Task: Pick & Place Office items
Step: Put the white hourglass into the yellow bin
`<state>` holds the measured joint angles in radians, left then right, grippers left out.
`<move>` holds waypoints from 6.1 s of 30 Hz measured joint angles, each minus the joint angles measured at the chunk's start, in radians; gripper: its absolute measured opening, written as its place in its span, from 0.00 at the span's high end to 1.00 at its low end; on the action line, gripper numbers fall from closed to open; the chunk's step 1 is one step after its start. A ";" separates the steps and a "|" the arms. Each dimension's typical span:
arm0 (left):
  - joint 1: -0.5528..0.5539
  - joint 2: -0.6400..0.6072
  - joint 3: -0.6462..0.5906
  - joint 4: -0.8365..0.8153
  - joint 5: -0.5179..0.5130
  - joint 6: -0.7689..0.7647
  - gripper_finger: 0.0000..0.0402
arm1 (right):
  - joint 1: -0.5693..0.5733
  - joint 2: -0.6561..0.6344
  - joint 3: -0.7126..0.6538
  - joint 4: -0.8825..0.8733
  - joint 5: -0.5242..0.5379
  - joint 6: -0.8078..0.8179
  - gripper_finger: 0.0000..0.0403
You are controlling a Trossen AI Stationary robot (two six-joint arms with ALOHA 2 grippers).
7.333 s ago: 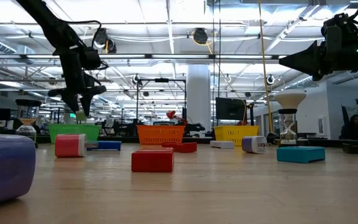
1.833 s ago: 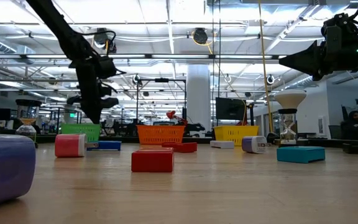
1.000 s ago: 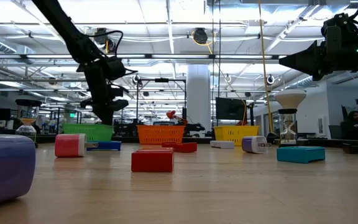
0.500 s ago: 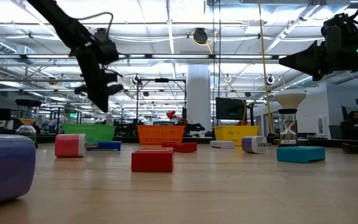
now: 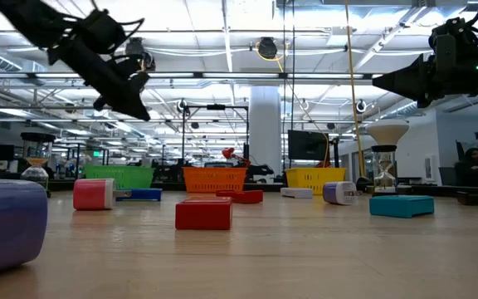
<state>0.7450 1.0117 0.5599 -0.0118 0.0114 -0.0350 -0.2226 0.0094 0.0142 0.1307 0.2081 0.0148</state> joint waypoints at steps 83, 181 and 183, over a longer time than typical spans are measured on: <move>-0.443 -0.069 -0.427 0.830 0.030 0.131 0.97 | -0.144 0.783 0.713 -0.872 0.141 0.603 0.47; -0.443 -0.070 -0.427 0.828 0.031 0.131 0.98 | -0.322 1.321 0.822 -0.660 0.109 0.389 0.40; -0.443 -0.069 -0.427 0.829 0.031 0.131 0.98 | -0.322 1.321 0.822 -0.660 0.108 0.389 0.46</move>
<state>0.3016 0.9424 0.1326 0.8167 0.0423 0.0963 -0.5442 1.3304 0.8364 -0.5297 0.3164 0.4034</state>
